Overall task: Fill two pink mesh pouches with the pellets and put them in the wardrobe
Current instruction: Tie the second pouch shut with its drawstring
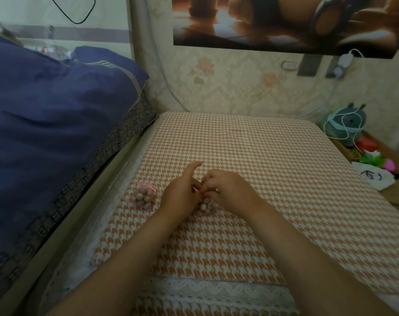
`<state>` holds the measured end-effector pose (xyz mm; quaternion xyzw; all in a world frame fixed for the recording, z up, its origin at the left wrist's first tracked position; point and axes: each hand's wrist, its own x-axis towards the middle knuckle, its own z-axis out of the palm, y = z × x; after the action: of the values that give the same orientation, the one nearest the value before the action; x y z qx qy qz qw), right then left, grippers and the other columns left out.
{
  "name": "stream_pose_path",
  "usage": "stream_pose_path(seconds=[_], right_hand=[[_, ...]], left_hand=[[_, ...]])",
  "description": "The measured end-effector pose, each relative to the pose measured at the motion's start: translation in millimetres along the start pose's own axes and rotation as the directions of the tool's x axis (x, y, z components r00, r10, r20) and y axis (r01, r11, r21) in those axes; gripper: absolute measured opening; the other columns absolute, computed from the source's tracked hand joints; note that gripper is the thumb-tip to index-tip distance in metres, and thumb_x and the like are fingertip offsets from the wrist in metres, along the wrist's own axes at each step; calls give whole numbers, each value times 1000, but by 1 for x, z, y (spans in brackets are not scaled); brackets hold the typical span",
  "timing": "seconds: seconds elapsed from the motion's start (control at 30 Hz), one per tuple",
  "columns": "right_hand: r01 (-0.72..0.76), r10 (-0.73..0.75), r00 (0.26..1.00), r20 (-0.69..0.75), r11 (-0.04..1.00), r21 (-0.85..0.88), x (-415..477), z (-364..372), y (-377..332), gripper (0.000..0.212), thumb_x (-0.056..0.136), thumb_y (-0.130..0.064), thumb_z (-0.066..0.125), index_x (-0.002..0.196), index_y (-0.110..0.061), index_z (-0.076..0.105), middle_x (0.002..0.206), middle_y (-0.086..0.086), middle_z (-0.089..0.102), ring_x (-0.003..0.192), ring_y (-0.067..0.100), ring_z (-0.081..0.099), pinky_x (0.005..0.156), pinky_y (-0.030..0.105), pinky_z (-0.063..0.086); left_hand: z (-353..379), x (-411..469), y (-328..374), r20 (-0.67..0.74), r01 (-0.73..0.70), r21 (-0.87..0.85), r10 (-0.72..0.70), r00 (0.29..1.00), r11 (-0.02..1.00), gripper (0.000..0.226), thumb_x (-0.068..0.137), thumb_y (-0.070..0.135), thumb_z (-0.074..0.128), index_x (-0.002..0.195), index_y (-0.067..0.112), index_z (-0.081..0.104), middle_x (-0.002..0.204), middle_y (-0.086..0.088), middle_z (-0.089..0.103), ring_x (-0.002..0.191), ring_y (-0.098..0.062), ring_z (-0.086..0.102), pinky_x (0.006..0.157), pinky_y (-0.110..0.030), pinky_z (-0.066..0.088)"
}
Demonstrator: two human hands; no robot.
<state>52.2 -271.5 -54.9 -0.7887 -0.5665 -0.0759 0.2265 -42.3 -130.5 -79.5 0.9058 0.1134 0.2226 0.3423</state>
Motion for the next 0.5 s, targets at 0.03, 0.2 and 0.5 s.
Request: stream_pose_path(seconds=[0.03,0.2,0.5], right_hand=[[-5,5,1000,-5,1000,21,0,1,1,11,86,-17,73,93,-21,79,102,-5,69,90,14,65,79,34,53],[-250,282,954,-101,935,253,-2,3,-1,11,87,-15,72,93,-19,81,86,-7,74,79,5,66,76,22,52],[-642,719,572,396,91,762,0,9,-14,14,95,-2,61,88,-6,73,66,10,64,39,9,51,39,21,47]], left_hand=[[0,0,-1,1,-7,3,7,1000,1000,77,81,17,70,145,38,32,86,16,72,76,-2,65,70,-33,56],[8,0,-3,-63,23,-53,-26,998,998,48,82,26,74,125,34,56,83,17,71,72,5,63,72,-27,56],[26,-7,0,-176,-97,88,111,978,991,21,86,17,67,106,21,69,94,7,68,78,-5,56,76,-21,47]])
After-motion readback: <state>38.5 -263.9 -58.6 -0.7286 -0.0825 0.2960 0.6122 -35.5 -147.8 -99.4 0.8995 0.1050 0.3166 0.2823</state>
